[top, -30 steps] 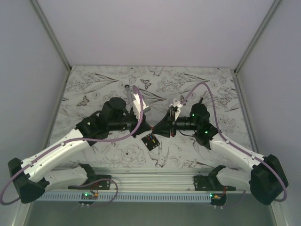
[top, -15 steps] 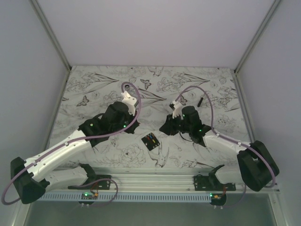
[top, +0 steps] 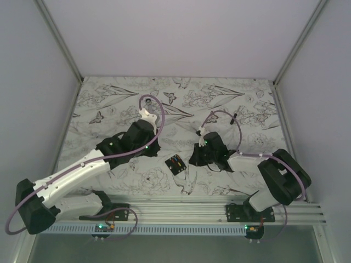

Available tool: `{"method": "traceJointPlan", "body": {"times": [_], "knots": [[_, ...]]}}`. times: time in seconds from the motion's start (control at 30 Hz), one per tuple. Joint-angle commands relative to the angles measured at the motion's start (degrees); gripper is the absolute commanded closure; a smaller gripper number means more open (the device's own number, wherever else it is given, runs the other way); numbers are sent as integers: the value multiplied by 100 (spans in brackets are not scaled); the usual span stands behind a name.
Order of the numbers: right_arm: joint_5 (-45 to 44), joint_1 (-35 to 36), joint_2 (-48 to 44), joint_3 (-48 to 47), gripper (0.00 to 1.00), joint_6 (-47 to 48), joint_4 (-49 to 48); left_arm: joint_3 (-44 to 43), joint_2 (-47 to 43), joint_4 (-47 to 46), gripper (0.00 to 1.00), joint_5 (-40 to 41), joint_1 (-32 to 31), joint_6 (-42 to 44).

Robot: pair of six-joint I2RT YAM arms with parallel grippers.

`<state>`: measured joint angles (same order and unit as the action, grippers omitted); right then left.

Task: Snap on the fuse box
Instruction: Adjust the fuse box base at the center of the board.

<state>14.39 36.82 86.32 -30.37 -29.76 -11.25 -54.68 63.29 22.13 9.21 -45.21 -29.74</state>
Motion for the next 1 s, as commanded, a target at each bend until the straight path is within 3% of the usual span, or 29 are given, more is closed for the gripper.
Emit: {"method": "traceJointPlan", "body": {"times": [0.0, 0.33, 0.53, 0.77, 0.97], "knots": [[-178, 307, 142, 19, 92, -363, -287, -12, 58, 123, 100, -33, 39, -189], [-441, 1167, 572, -101, 92, -959, -787, -147, 249, 185, 100, -216, 23, -277], [-831, 1205, 395, -206, 90, -801, -475, -179, 415, 253, 100, -209, -41, -325], [-1980, 934, -812, -196, 72, -202, 642, -473, 1126, 446, 100, -14, -440, -446], [-2566, 377, -1858, 24, 55, 286, 1299, -689, 1584, 684, 100, 38, -743, -2]]}}
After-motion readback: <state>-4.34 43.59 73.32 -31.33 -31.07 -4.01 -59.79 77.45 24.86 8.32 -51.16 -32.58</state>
